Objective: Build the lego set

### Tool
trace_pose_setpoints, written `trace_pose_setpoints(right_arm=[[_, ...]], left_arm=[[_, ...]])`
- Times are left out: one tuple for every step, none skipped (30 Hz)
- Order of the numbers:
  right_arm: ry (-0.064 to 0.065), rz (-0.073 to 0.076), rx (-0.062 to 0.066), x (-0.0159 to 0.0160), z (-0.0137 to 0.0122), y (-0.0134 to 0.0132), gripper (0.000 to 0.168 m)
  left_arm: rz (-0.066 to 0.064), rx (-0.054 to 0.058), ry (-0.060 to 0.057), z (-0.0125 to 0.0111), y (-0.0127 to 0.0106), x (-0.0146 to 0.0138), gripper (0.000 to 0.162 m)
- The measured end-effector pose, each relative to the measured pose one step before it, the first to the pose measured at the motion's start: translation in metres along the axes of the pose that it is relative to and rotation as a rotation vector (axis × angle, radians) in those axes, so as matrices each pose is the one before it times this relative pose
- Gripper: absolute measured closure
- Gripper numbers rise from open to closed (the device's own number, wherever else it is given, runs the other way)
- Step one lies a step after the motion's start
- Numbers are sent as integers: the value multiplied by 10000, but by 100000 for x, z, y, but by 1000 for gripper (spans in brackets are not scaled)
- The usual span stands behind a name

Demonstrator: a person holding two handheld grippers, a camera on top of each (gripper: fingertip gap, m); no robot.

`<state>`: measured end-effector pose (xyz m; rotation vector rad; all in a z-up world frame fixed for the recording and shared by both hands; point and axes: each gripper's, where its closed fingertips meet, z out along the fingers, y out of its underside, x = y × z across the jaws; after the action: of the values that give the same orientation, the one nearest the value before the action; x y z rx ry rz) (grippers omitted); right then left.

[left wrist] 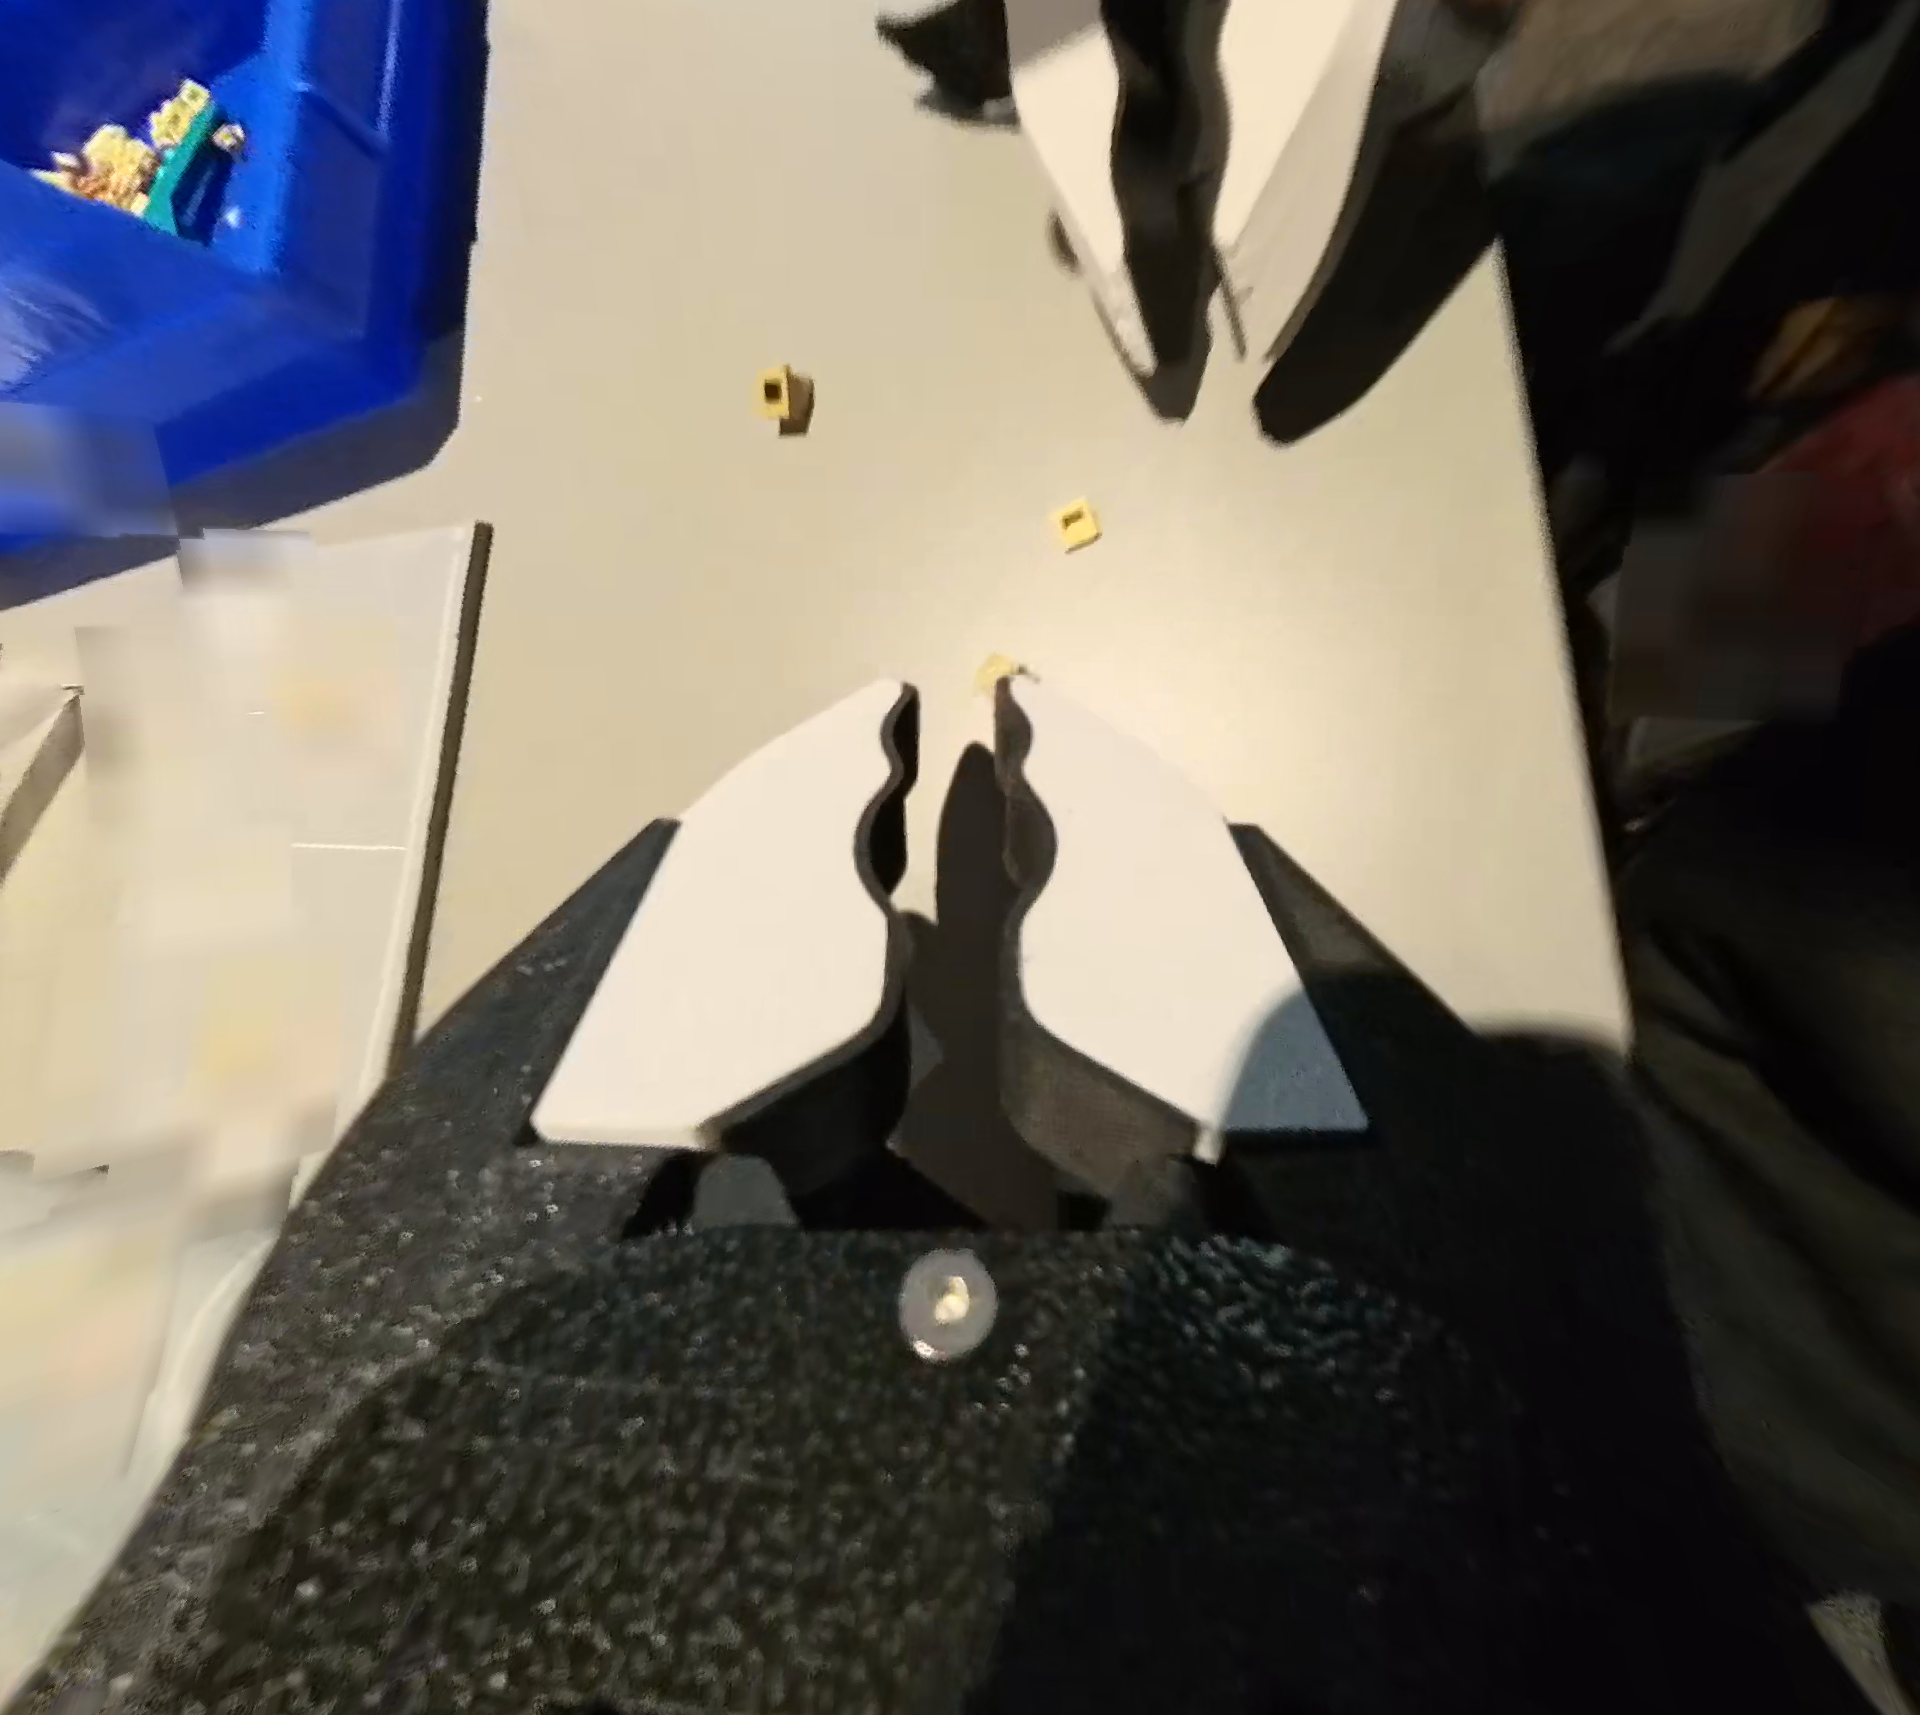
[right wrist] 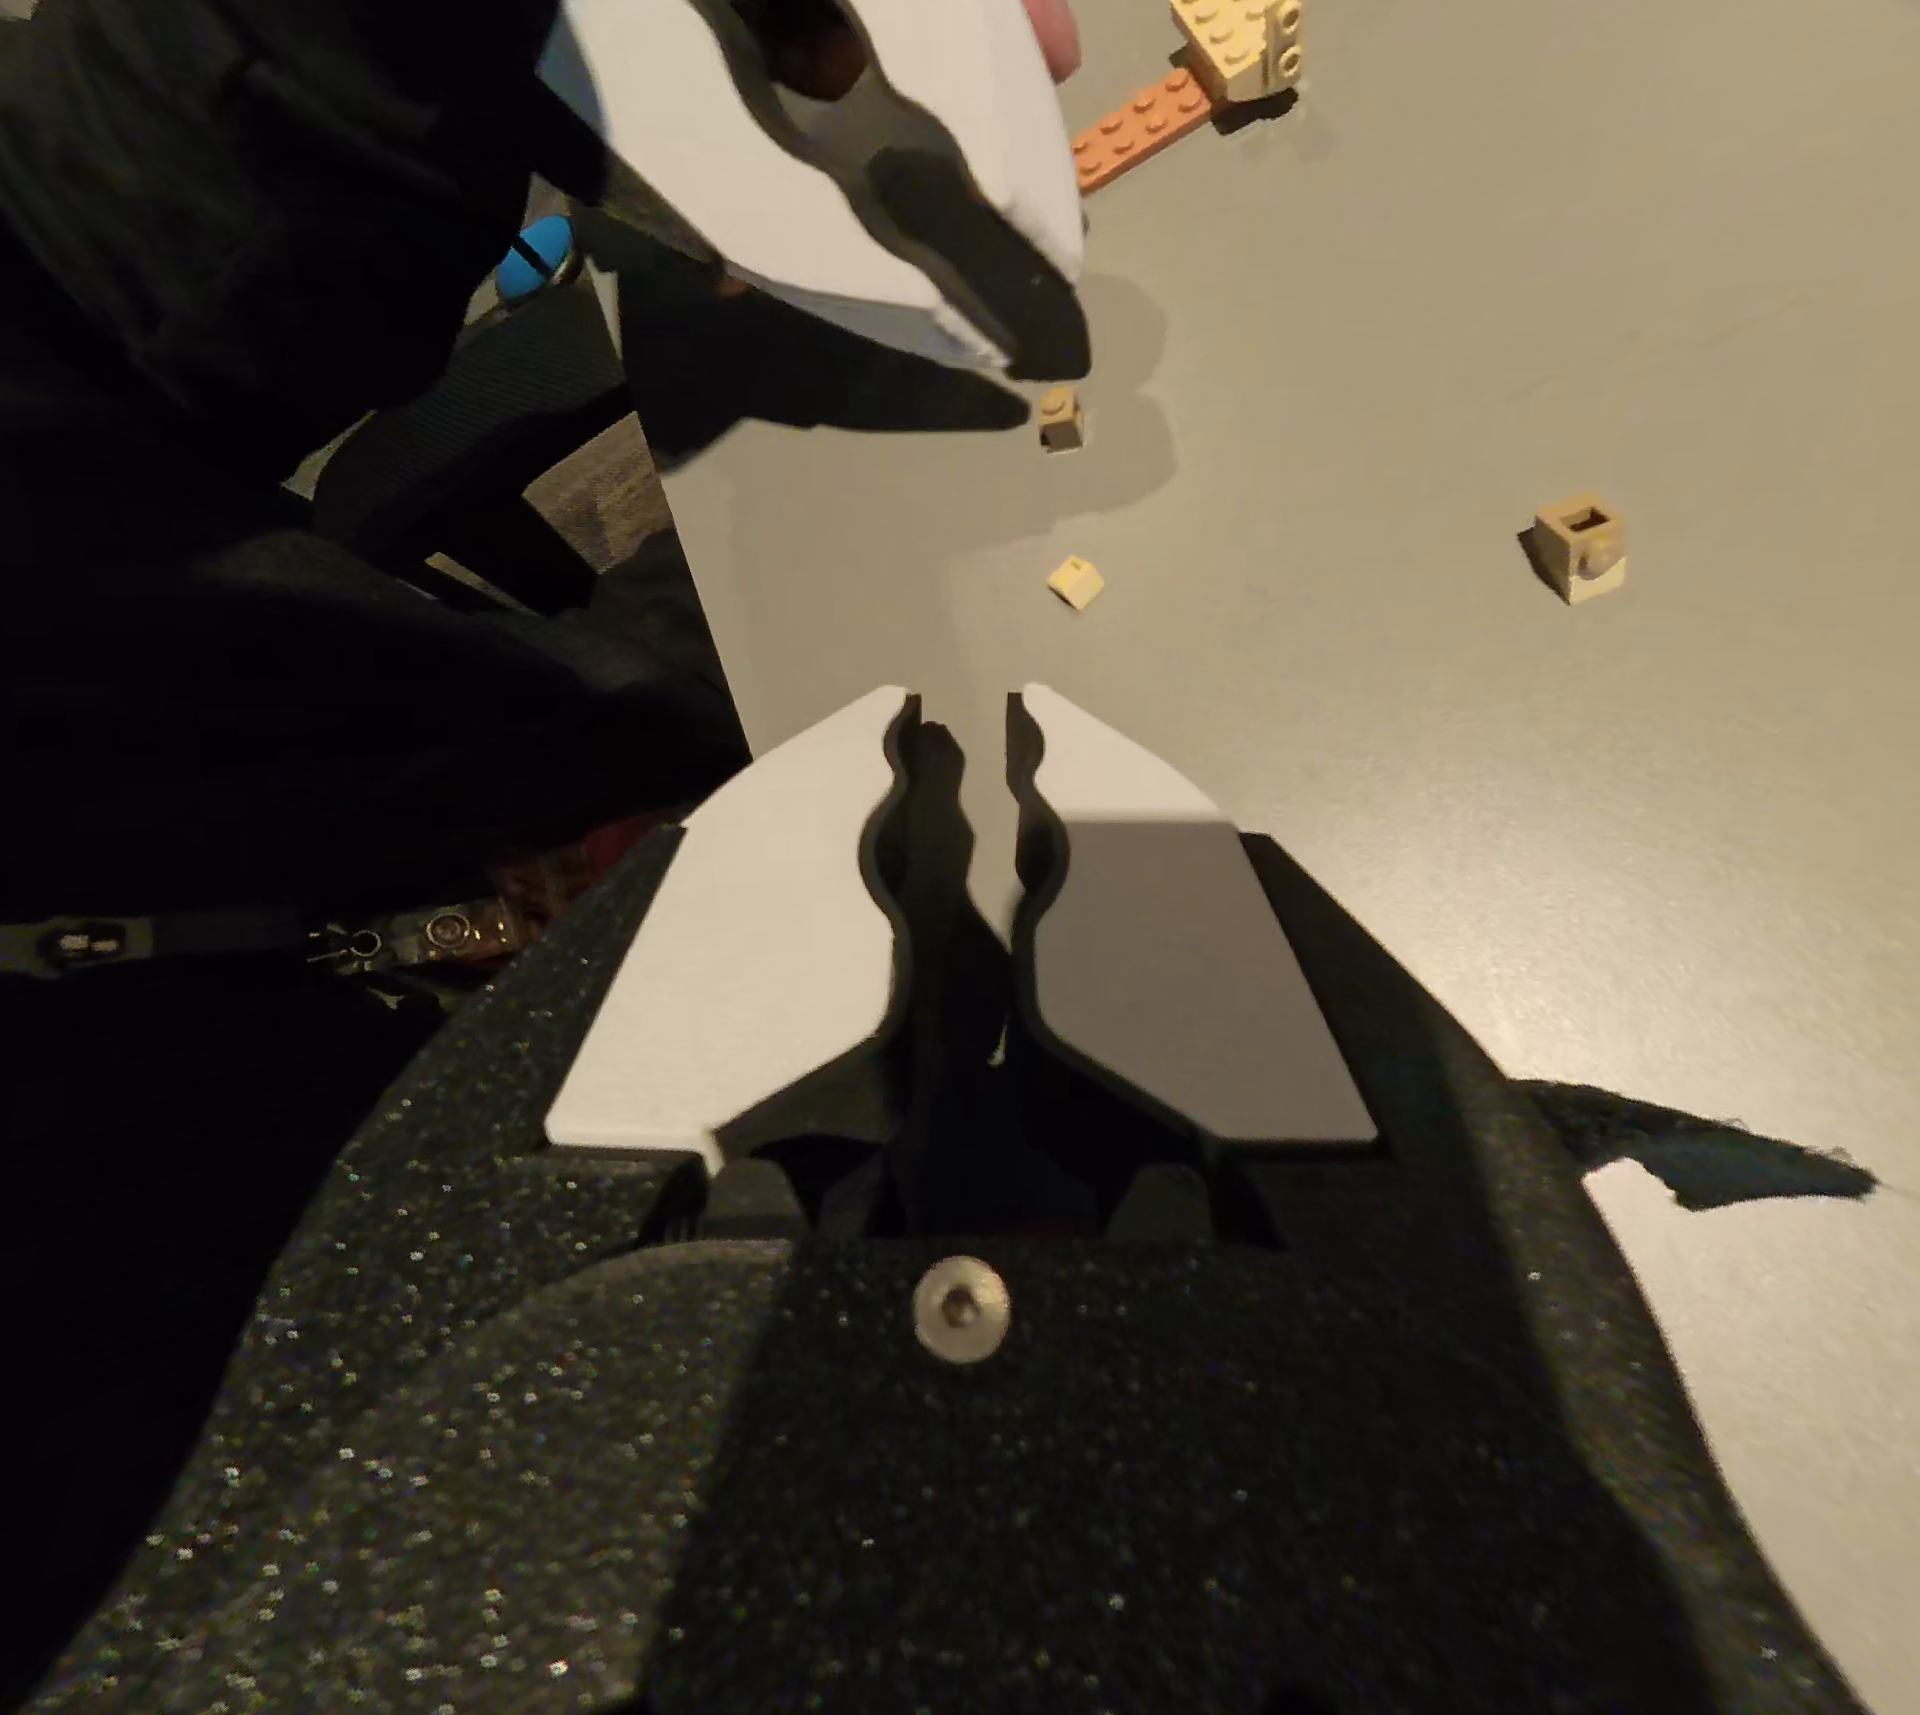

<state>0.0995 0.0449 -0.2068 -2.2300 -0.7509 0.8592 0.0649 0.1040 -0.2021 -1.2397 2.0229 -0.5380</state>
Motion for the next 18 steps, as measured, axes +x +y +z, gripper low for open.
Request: trace_pose_setpoints(right_arm=[[14, -13, -3, -2, 0, 4, 153], [12, -9, 2, 2, 1, 8, 153], [10, -8, 4, 1, -10, 0, 153], [5, -7, 0, -5, -2, -4, 153], [1, -5, -2, -2, -5, 9, 153], [0, -6, 0, -3, -4, 7, 153], [-1, -6, -1, -3, -4, 8, 153], [2, -8, -1, -8, -3, -2, 153], [6, -9, 2, -9, -4, 0, 153], [9, -8, 4, 4, -4, 8, 153], [11, -5, 4, 7, -7, -6, 153], [11, -5, 2, 4, 5, 0, 153], [7, -6, 3, 3, -7, -5, 153], [1, -4, 2, -9, 5, 1, 153], [-3, 1, 1, 5, -1, 9, 153], [-7, 3, 1, 2, -3, -5, 153], [-12, 4, -1, -5, -4, -3, 153], [-14, 4, -3, -10, 7, 4, 153]], left_arm=[[223, -175, -24, 160, 225, -88, 150], [264, -98, -17, 131, 114, -76, 150], [303, -63, 18, 99, 65, -36, 150], [369, -40, 31, 58, 65, -46, 149], [407, 13, -5, 19, 56, -135, 148], [338, 36, -5, -17, 92, -205, 148], [196, 5, 74, -36, 137, -137, 149], [102, -18, 130, -38, 140, -69, 149], [86, -12, 84, -28, 80, -107, 149], [84, 2, 44, -12, 6, -101, 149], [67, -9, 55, 36, -37, -6, 149], [52, -34, 63, 89, -47, 83, 149], [43, -48, 44, 136, -30, 104, 149], [20, -65, 19, 173, 14, 93, 149], [5, -95, 52, 188, 76, 168, 149], [27, -84, 63, 161, 81, 198, 149], [18, -37, 24, 118, 8, 158, 149], [-28, -17, 20, 73, -24, 112, 149]])
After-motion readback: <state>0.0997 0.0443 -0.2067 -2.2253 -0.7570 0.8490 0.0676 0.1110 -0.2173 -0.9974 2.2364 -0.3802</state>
